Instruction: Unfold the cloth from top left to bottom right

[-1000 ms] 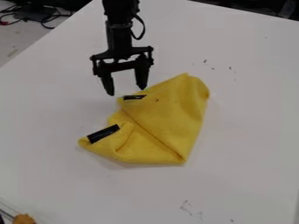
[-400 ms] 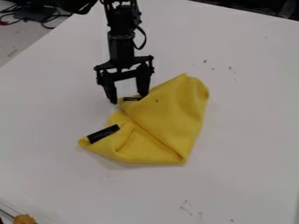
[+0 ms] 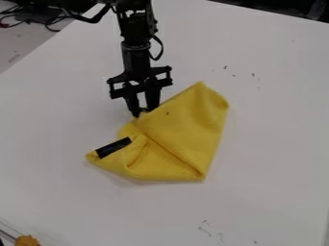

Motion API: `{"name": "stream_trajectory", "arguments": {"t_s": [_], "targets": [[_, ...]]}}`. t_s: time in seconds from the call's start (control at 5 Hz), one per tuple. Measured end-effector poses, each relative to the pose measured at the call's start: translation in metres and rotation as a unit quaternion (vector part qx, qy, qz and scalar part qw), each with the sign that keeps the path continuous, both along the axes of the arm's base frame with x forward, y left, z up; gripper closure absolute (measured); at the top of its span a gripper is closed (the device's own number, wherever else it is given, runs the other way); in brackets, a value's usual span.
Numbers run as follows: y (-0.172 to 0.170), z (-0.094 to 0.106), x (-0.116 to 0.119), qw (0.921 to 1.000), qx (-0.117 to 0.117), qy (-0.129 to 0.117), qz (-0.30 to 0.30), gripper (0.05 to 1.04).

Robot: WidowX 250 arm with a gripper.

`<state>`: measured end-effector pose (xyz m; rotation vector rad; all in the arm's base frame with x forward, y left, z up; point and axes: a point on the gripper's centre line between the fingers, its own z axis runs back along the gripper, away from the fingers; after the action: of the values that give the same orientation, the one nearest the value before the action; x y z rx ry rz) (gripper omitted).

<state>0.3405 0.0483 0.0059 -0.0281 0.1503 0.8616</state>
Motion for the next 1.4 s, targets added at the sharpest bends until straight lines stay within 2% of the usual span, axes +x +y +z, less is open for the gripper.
{"name": "stream_trajectory", "arguments": {"t_s": [0.2, 0.4, 0.6, 0.8, 1.2, 1.4], "targets": [[-0.001, -0.001, 0.001, 0.9999, -0.003, -0.005, -0.011, 0.917], [0.000, -0.001, 0.001, 0.9999, -0.003, -0.006, -0.015, 1.008], [0.000, 0.005, 0.000, 0.9998, 0.003, -0.006, -0.019, 1.022], [-0.010, 0.023, 0.005, 0.9986, 0.010, -0.030, -0.043, 1.022], [-0.045, 0.053, 0.004, 0.9943, 0.067, -0.046, -0.068, 1.022], [-0.065, 0.057, 0.004, 0.9917, 0.090, -0.055, -0.074, 1.022]]}}
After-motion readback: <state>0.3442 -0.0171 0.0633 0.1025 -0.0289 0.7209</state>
